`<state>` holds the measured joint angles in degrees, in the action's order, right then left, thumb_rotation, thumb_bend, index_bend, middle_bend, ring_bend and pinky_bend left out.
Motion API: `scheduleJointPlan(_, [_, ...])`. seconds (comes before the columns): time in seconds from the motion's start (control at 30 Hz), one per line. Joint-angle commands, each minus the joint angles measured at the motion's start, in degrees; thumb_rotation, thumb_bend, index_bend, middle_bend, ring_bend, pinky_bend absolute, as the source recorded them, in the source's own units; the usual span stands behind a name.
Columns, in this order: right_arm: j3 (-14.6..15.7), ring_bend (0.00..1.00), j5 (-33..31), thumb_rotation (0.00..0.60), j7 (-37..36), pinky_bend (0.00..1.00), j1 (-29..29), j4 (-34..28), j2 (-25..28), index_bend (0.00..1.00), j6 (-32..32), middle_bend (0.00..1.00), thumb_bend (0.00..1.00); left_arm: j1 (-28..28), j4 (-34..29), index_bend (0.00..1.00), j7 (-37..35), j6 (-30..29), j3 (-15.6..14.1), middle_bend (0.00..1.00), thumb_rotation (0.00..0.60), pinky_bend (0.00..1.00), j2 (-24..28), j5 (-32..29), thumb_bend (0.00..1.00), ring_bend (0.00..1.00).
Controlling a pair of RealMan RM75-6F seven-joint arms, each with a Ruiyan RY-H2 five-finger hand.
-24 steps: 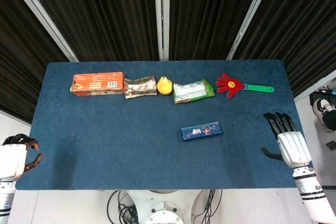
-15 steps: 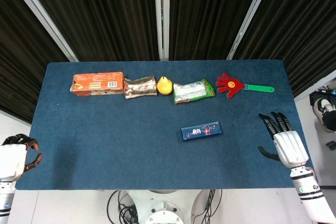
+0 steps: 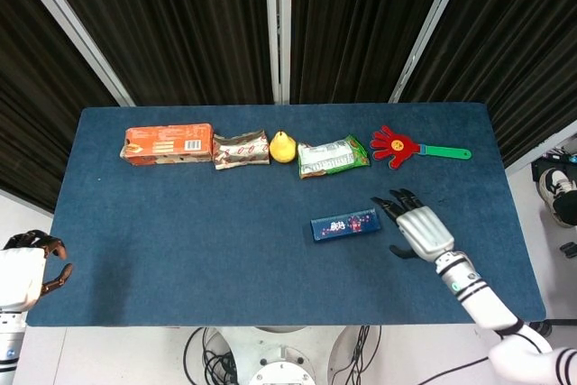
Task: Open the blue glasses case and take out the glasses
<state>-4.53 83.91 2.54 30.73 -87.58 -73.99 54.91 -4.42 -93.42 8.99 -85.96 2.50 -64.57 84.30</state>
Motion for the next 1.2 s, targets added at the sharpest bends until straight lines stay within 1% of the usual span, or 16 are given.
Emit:
scheduleJointPlan(0.03, [-1.58,0.0,-1.64,0.6,-0.36,0.0,3.52,2.96,-3.23,0.05,-3.87,0.21,0.18,0.0,0.03,0.58,-0.11,0.04,0.01,0.52,0.6,0.34,0.0,-0.02,0.26,0.3])
scheduleJointPlan(0.17, [-2.16,0.0,-2.55,0.6,-0.44,0.0,6.16,4.74,-5.38,0.1,-6.92,0.25,0.23,-0.03,0.05,0.58,-0.25,0.12,0.03,0.52,0.6,0.34,0.05,-0.04,0.26,0.3])
scheduleJointPlan(0.33, [-2.17,0.02,-3.11,0.6,-0.4,0.0,8.07,6.13,-6.98,0.15,-8.91,0.28,0.29,-0.03,0.04,0.58,-0.28,0.15,0.04,0.52,0.6,0.34,0.07,-0.04,0.26,0.3])
scheduleJointPlan(0.73, [-1.51,0.05,-4.3,0.6,-0.61,0.0,9.62,7.42,-8.04,0.23,-9.98,0.32,0.32,-0.05,0.01,0.58,-0.3,0.22,0.07,0.52,0.6,0.34,0.09,-0.07,0.26,0.3])
scheduleJointPlan(0.93, [-1.04,0.05,-4.54,0.6,-0.67,0.0,9.97,7.41,-7.91,0.25,-10.04,0.34,0.34,-0.05,0.0,0.58,-0.33,0.23,0.08,0.52,0.6,0.34,0.09,-0.06,0.26,0.3])
scheduleJointPlan(1.0, [-0.91,0.07,-4.52,0.6,-0.63,0.0,10.13,7.37,-7.84,0.26,-10.14,0.35,0.37,-0.05,0.01,0.58,-0.34,0.24,0.09,0.52,0.6,0.34,0.09,-0.07,0.26,0.3])
scheduleJointPlan(1.17, [-0.5,0.1,-4.45,0.6,-0.83,0.0,11.07,6.69,-7.31,0.3,-11.48,0.37,0.53,-0.06,-0.02,0.58,-0.36,0.27,0.1,0.52,0.6,0.34,0.11,-0.08,0.26,0.3])
scheduleJointPlan(1.2, [-0.49,0.12,-4.44,0.6,-1.0,0.01,11.34,6.44,-7.12,0.31,-11.86,0.38,0.58,-0.05,-0.02,0.58,-0.39,0.27,0.09,0.52,0.6,0.34,0.12,-0.08,0.26,0.3])
